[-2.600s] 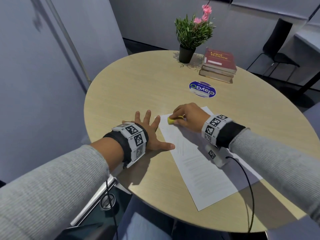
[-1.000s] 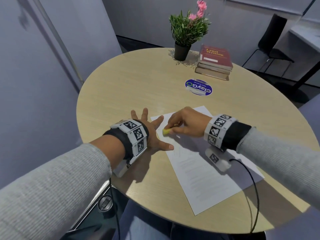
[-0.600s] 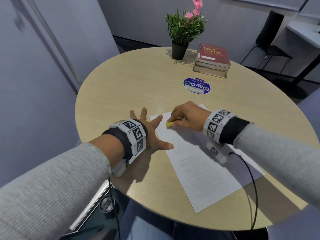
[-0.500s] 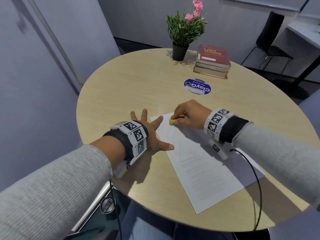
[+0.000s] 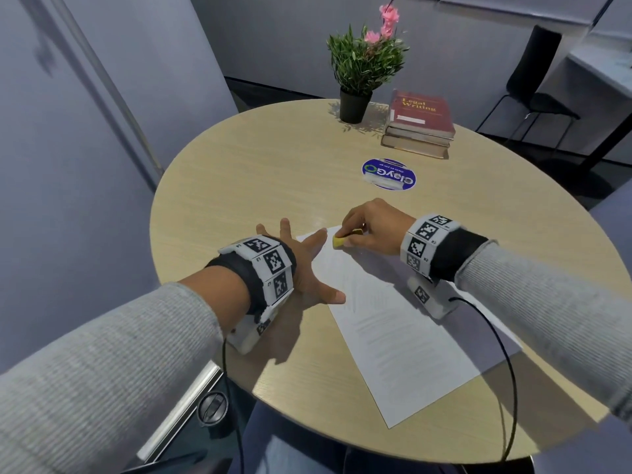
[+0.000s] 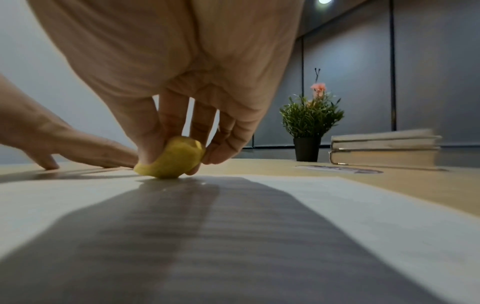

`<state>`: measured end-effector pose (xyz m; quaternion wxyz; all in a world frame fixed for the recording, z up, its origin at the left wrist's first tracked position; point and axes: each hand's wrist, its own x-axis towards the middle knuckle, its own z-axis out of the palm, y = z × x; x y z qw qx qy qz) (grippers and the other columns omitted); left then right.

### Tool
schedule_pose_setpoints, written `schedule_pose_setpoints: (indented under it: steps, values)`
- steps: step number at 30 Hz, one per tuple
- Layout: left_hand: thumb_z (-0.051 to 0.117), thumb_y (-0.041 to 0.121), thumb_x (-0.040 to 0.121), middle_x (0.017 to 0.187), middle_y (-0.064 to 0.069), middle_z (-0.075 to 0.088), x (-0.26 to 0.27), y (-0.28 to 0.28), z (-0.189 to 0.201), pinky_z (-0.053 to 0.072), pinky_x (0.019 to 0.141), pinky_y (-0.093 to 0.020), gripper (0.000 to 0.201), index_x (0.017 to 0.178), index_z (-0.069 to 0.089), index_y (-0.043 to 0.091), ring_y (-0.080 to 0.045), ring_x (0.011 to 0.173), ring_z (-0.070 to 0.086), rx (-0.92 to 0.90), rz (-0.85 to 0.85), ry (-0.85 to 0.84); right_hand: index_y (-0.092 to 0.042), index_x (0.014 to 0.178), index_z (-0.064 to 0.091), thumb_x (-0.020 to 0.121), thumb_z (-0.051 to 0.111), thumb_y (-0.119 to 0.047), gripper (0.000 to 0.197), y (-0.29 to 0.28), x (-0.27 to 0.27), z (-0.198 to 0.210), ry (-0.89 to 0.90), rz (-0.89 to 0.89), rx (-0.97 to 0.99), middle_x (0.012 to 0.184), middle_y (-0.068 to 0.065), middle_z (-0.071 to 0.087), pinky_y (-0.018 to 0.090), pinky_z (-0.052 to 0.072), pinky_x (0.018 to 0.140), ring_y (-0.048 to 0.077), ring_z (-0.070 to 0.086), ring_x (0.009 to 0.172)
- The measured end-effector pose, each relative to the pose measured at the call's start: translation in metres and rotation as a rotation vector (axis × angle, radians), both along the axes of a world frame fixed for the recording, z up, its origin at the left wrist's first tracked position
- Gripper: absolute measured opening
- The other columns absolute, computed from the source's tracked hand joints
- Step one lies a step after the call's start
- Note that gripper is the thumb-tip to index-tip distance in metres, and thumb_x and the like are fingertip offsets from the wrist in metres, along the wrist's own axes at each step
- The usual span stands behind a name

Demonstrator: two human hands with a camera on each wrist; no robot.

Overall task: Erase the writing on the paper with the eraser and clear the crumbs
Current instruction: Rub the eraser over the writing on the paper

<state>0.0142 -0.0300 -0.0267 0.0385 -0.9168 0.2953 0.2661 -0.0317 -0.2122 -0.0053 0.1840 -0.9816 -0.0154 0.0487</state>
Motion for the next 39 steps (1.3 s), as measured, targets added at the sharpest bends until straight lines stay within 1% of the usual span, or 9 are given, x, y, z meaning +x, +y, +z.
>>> schedule_pose_setpoints:
  steps: [6,11,17,21,25,30,32,35,39]
  values:
    - [0.052,0.099,0.05,0.156,-0.02,-0.033,0.003,-0.005,-0.01,-0.003,0.11,-0.074,0.133,0.148,-0.022,0.05,-0.06,0.135,-0.031,0.009,0.015,-0.001,-0.018,0.1,0.075,0.084,0.067,-0.032,0.023,0.001,0.0,-0.002,-0.023,-0.003,-0.014,0.099,0.001,0.07,0.03,0.049,0.075,0.015,0.06,0.085]
    - [0.04,0.106,0.028,0.156,-0.023,-0.032,0.007,-0.008,-0.021,-0.002,0.107,-0.076,0.146,0.147,-0.025,0.051,-0.057,0.136,-0.032,0.015,0.004,-0.021,-0.019,0.099,0.075,0.085,0.068,-0.03,0.019,0.025,-0.021,-0.003,0.011,0.2,0.047,0.092,-0.008,0.066,0.01,0.041,0.067,0.003,0.055,0.074]
    - [0.055,0.098,0.045,0.158,-0.01,-0.034,0.0,-0.002,-0.01,0.007,0.109,-0.075,0.134,0.147,-0.02,0.055,-0.056,0.138,-0.031,-0.021,0.051,0.031,-0.019,0.099,0.075,0.083,0.068,-0.038,0.026,0.005,0.001,0.003,-0.021,-0.042,-0.042,0.098,-0.001,0.07,0.033,0.05,0.079,0.018,0.062,0.091]
    - [0.058,0.096,0.046,0.159,-0.009,-0.034,-0.002,-0.001,-0.012,0.009,0.108,-0.076,0.131,0.145,-0.019,0.06,-0.055,0.137,-0.032,-0.068,0.054,0.024,-0.019,0.099,0.076,0.084,0.067,-0.032,0.021,0.035,-0.014,0.002,0.041,0.195,0.006,0.095,-0.006,0.068,0.026,0.047,0.075,0.014,0.06,0.083]
    - [0.057,0.098,0.045,0.159,-0.008,-0.034,-0.002,-0.001,-0.009,0.01,0.109,-0.076,0.132,0.146,-0.019,0.058,-0.055,0.138,-0.03,-0.04,0.05,0.025,-0.019,0.098,0.076,0.083,0.068,-0.038,0.025,0.021,0.0,0.005,-0.008,0.053,0.0,0.091,0.002,0.071,0.035,0.05,0.074,0.02,0.063,0.081]
    - [0.057,0.097,0.044,0.159,-0.009,-0.033,-0.002,0.0,-0.012,0.01,0.108,-0.077,0.132,0.146,-0.017,0.06,-0.056,0.137,-0.031,-0.061,0.048,0.019,-0.022,0.099,0.075,0.084,0.067,-0.029,0.018,0.036,-0.016,-0.001,0.084,0.205,0.038,0.098,-0.002,0.072,0.022,0.049,0.074,0.014,0.063,0.084]
    - [0.054,0.099,0.044,0.159,-0.008,-0.034,-0.002,0.0,-0.011,0.01,0.108,-0.076,0.133,0.146,-0.019,0.057,-0.056,0.138,-0.03,-0.03,0.038,0.02,-0.023,0.099,0.075,0.084,0.068,-0.034,0.02,0.025,-0.01,0.004,0.083,0.099,0.04,0.093,0.0,0.073,0.029,0.051,0.075,0.016,0.064,0.083]
    - [0.053,0.1,0.043,0.158,-0.007,-0.034,-0.001,0.0,-0.008,0.01,0.109,-0.075,0.135,0.146,-0.02,0.056,-0.055,0.139,-0.029,-0.02,0.042,0.039,-0.019,0.098,0.076,0.083,0.068,-0.036,0.024,0.007,0.0,0.007,0.001,-0.013,-0.022,0.094,0.002,0.073,0.025,0.045,0.071,0.016,0.063,0.083]
    - [0.055,0.098,0.045,0.158,-0.01,-0.034,0.0,-0.001,-0.009,0.008,0.109,-0.076,0.135,0.148,-0.02,0.053,-0.056,0.138,-0.03,-0.014,0.036,0.039,-0.022,0.097,0.076,0.082,0.07,-0.032,0.019,0.025,-0.023,0.0,0.108,0.159,0.06,0.092,-0.006,0.071,0.019,0.047,0.071,0.008,0.061,0.08]
